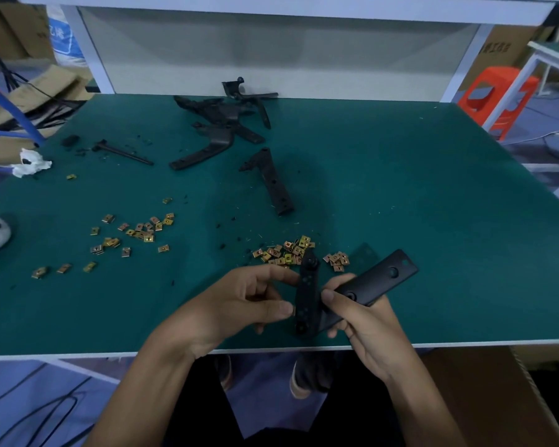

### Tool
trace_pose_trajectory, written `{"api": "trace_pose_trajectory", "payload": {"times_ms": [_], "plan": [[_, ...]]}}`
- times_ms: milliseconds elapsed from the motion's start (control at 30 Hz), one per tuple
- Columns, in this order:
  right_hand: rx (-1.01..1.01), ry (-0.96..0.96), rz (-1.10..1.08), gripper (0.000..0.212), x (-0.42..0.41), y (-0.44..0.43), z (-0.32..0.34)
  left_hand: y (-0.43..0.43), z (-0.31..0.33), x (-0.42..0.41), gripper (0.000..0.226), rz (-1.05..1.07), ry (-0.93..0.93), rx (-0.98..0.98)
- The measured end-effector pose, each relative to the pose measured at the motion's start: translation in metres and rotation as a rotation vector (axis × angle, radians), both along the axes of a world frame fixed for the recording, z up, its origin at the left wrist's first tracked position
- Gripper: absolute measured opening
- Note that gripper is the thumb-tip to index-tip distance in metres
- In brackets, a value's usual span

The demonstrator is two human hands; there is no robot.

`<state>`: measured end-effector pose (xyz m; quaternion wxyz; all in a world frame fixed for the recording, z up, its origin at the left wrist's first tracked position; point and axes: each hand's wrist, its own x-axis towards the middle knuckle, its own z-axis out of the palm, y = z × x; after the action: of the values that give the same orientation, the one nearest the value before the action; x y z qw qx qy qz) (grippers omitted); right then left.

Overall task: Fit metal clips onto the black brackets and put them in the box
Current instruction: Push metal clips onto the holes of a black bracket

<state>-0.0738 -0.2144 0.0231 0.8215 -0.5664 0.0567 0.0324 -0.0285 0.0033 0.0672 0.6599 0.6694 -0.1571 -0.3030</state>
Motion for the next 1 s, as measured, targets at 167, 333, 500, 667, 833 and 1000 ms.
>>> {"api": "trace_pose_trajectory", "payload": {"times_ms": [167, 333, 500, 667, 833, 1000], "plan": [[-0.005, 0.009, 0.013, 0.009, 0.001, 0.001, 0.001, 0.003, -0.002, -0.003, 0.039, 0.057, 0.072, -0.047], [-0.019, 0.008, 0.002, 0.011, 0.0, 0.0, 0.001, 0.0, -0.004, -0.008, 0.037, 0.088, 0.054, -0.044], [-0.083, -0.035, -0.024, 0.01, 0.003, 0.005, 0.001, 0.001, -0.003, -0.008, 0.04, 0.107, -0.011, 0.048], [-0.043, -0.039, 0.005, 0.012, 0.001, 0.002, 0.005, -0.005, 0.002, -0.006, 0.038, 0.034, 0.002, 0.052], [-0.044, -0.037, 0.028, 0.009, 0.0, 0.003, 0.006, -0.001, 0.01, 0.001, 0.042, -0.095, -0.036, 0.133], [0.056, -0.044, -0.09, 0.009, 0.001, 0.003, 0.003, -0.015, 0.005, -0.008, 0.018, 0.167, 0.131, -0.039]]}}
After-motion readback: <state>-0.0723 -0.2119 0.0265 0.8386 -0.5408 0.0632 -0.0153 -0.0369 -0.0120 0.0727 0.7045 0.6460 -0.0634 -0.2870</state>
